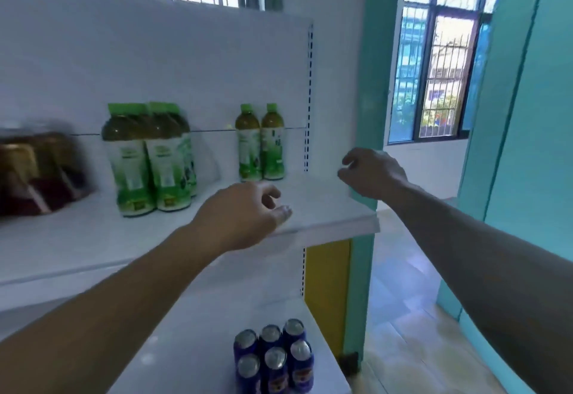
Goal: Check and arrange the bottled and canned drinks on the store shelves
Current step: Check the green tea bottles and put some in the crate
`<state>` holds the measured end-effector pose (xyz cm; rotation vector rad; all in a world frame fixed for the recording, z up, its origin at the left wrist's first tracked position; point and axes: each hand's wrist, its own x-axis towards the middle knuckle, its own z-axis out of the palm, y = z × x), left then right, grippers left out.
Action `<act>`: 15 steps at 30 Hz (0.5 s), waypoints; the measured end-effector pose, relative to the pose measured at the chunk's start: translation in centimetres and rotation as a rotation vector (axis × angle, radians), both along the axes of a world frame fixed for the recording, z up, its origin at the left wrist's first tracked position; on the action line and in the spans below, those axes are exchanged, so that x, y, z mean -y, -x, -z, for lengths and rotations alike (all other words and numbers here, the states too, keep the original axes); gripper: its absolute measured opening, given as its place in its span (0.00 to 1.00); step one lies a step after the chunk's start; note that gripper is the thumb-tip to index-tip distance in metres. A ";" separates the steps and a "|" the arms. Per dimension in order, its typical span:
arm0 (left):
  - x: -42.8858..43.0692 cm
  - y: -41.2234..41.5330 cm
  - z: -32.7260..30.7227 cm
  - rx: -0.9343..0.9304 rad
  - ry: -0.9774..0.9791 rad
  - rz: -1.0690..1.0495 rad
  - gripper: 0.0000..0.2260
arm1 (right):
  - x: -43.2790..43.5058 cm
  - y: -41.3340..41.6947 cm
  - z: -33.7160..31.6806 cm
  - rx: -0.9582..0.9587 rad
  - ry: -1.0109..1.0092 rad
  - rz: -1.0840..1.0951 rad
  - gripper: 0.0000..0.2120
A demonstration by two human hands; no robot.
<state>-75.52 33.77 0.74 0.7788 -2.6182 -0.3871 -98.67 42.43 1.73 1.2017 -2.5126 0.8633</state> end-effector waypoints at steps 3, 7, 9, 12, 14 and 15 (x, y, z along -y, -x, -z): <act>5.3 0.1 -0.7 0.013 0.008 -0.095 0.22 | 5.9 -0.4 -0.5 0.039 0.045 -0.083 0.17; 11.3 2.6 -0.9 0.005 -0.064 -0.161 0.23 | 13.8 1.2 -1.3 0.099 0.074 -0.177 0.20; 13.9 4.5 -0.7 0.004 -0.110 -0.182 0.23 | 17.6 2.7 -1.5 0.146 0.128 -0.178 0.23; 17.1 7.2 0.1 0.006 -0.146 -0.212 0.23 | 22.3 4.2 -0.7 0.313 0.209 -0.190 0.30; 18.5 8.5 1.0 0.063 -0.104 -0.225 0.24 | 24.6 5.0 0.5 0.435 0.255 -0.206 0.33; 19.1 9.0 1.3 0.098 -0.081 -0.233 0.25 | 25.6 5.5 1.1 0.471 0.270 -0.219 0.34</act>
